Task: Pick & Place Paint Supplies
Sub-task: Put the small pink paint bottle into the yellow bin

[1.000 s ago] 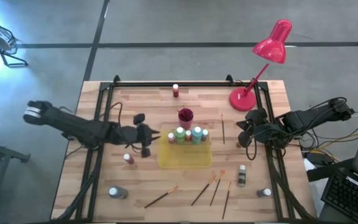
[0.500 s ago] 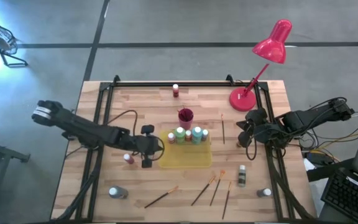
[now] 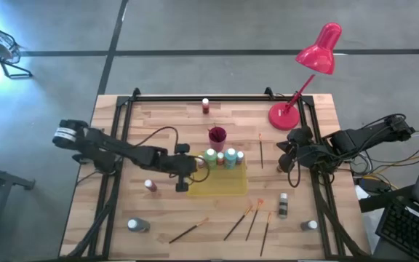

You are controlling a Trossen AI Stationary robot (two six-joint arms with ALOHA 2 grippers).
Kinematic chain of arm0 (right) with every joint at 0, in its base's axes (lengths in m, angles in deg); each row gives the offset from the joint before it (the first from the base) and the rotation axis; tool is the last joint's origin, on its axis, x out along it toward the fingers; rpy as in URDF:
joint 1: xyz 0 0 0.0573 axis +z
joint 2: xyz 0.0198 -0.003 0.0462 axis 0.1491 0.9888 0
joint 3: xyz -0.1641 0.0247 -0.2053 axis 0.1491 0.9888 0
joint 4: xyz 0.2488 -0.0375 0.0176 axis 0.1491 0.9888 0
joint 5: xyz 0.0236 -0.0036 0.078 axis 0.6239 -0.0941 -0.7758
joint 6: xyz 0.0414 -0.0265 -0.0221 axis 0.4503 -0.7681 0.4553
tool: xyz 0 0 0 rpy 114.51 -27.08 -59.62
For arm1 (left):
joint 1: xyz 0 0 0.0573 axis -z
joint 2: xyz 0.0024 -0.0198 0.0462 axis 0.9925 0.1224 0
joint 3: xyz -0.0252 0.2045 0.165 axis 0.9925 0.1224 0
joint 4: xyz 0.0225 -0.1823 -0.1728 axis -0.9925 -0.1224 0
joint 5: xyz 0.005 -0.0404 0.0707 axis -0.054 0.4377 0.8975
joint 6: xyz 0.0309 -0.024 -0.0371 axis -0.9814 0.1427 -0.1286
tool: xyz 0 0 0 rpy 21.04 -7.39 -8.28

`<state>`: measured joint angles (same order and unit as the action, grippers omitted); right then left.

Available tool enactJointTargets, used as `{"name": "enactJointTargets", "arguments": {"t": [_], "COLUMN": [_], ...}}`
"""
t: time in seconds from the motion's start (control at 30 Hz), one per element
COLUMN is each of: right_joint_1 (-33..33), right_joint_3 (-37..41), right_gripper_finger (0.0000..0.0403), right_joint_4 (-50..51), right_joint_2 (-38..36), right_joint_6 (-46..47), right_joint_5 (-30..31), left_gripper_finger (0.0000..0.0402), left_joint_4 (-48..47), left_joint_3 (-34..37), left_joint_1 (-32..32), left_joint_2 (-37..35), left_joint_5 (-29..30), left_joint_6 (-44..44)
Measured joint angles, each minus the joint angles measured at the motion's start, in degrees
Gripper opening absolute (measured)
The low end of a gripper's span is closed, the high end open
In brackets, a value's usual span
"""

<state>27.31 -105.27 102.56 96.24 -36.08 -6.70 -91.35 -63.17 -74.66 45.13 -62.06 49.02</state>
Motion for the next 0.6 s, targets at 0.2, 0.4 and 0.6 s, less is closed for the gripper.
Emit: {"name": "enactJointTargets", "arguments": {"t": [0.2, 0.4, 0.6], "right_joint_1": [-0.01, 0.01, 0.01], "right_joint_3": [0.00, 0.00, 0.00], "right_gripper_finger": [0.0008, 0.0008, 0.0008], "right_joint_4": [0.00, 0.01, 0.00], "right_joint_2": [0.00, 0.00, 0.00], "right_joint_6": [0.01, 0.01, 0.01], "right_joint_5": [-0.01, -0.01, 0.01], "left_gripper_finger": [0.0001, 0.0001, 0.0001], "left_joint_4": [-0.47, 0.20, 0.97], "left_joint_3": [-0.53, -0.53, -0.53], "left_joint_1": [-2.34, -3.60, -4.22], "left_joint_2": [2.91, 3.21, 3.21], "left_joint_5": [-0.02, -0.02, 0.00], "left_joint_6": [0.09, 0.31, 0.35]}}
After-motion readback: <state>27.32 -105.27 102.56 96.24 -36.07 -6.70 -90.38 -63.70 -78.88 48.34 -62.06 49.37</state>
